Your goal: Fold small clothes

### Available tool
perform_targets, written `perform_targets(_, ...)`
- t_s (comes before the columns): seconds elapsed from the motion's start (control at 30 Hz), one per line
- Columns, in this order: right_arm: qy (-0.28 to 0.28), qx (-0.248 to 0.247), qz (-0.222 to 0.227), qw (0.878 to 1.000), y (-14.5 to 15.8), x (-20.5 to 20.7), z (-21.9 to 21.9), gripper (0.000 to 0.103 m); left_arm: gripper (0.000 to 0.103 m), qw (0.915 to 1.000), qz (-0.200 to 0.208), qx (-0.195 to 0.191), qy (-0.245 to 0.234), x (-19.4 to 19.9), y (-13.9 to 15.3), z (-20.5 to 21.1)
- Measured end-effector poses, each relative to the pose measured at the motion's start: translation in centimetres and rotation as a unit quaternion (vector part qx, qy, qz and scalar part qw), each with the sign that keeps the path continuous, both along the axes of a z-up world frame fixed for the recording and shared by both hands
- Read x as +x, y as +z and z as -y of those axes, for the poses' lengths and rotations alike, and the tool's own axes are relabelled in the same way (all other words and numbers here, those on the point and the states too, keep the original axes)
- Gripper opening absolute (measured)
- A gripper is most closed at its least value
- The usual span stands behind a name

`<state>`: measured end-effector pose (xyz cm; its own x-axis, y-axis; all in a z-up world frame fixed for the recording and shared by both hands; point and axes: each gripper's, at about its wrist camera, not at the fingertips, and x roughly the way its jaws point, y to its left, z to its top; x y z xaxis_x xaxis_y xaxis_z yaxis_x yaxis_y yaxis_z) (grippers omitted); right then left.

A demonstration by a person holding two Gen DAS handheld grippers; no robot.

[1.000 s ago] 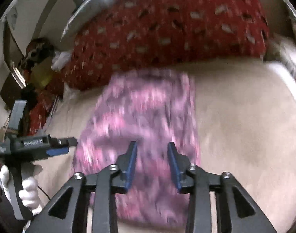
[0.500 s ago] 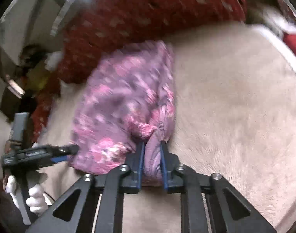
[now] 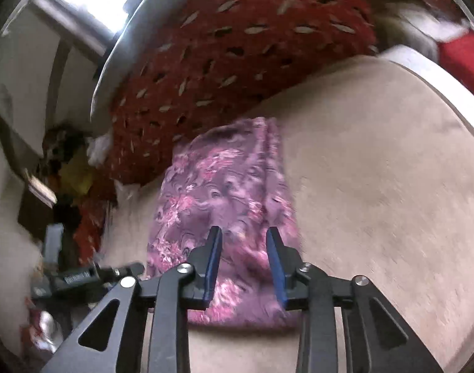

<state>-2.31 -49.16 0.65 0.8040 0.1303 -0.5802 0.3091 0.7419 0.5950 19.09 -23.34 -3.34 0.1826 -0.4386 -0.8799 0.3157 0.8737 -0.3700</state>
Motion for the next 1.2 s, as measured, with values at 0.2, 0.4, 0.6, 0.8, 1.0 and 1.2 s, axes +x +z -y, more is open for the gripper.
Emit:
perform_targets(0.2,0.029,-0.036,-0.076,0.996,-3.5,3.0,-0.6,0.025,0.071,0.9997,-0.013,0.008,-0.02,1.5,-1.1,0.8)
perform_targets(0.4,0.002,-0.052,-0.024,0.998,1.2,6.4,1.6,0.029,0.071,0.9991,0.037,0.007,-0.018,6.4,2.4,4.2)
perform_targets(0.6,-0.002,-0.054,-0.04,0.998,0.8,13.7,2.6,0.03,0.071,0.9988,0.034,0.035,0.004,11.2,1.1,7.9)
perform_targets(0.8,-0.053,0.017,-0.095,0.994,-4.2,16.7,6.1,0.013,0.083,0.9989,-0.03,0.016,0.032,13.6,-2.1,7.8)
perform_targets(1.0,-0.039,0.02,-0.067,0.997,-1.7,13.3,7.1,0.036,0.083,0.9975,-0.057,-0.042,0.008,12.0,-1.3,4.5)
perform_targets(1.2,0.027,0.093,-0.051,0.994,-5.1,8.4,6.5,0.069,0.085,0.9949,-0.06,-0.078,-0.019,8.3,-1.9,3.6)
